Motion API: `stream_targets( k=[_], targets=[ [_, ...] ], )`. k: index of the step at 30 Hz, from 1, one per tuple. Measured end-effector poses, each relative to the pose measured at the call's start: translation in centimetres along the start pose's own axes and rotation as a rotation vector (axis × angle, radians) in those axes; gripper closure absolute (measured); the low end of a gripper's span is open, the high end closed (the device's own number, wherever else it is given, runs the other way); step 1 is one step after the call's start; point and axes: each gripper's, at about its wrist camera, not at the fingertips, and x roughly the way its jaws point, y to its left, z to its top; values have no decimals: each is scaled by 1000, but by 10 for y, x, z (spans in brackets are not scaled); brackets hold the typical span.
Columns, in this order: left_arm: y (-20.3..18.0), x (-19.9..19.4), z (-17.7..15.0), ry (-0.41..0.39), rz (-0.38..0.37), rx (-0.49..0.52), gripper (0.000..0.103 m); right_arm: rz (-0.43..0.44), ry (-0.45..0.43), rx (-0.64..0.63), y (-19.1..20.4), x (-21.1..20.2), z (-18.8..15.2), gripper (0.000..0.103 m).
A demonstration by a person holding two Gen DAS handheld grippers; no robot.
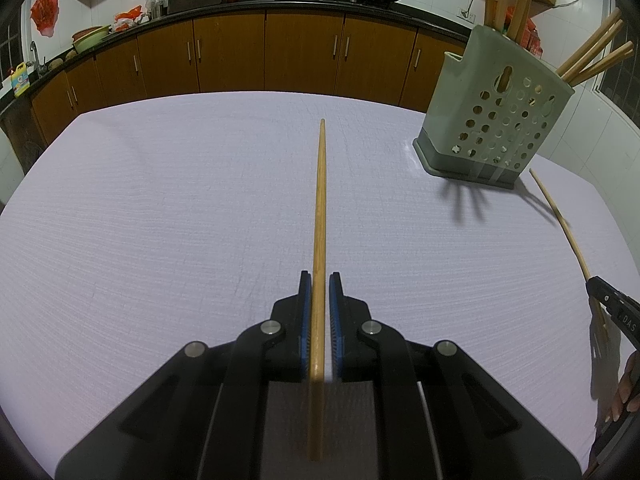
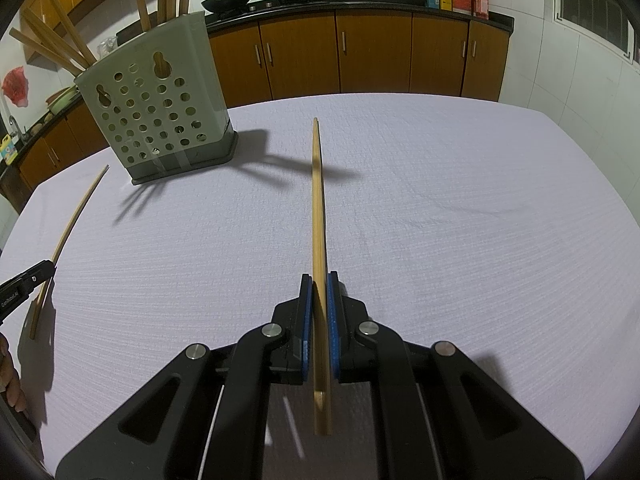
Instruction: Organize utensils
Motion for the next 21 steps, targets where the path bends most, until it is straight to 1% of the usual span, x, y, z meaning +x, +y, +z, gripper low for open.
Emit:
stream_targets(
  k=[14,17,21],
  targets=[
    [-3,1,0,0,0,8,92,-1,0,-1,0,-1,-1,95],
    [-4,-2,-5,1,3,25,92,6,1,0,-1,-2,-1,95],
    [-3,-3,-6,2,-8,22,93,18,1,10,-1,-1,0,95]
  ],
)
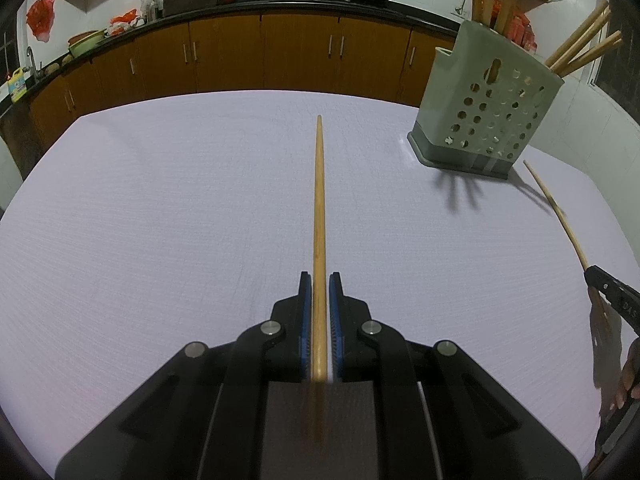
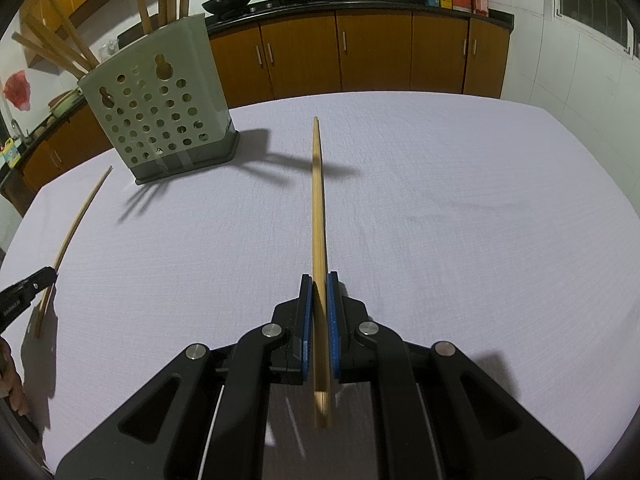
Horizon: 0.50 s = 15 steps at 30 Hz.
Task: Organize utensils
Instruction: 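Raise the chopsticks upright and lower them into the holder with both grippers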
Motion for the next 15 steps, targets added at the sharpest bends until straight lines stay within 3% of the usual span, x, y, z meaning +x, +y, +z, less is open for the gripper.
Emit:
stream_targets(
  k=[6,15],
  targets=[
    [-2,-4,2,-18,9,28,95,0,-30,-2,1,-6,1,95],
    [-6,-74,36,-248,-24,68,95,32,-256,-11,7,-66,33,95]
  ],
)
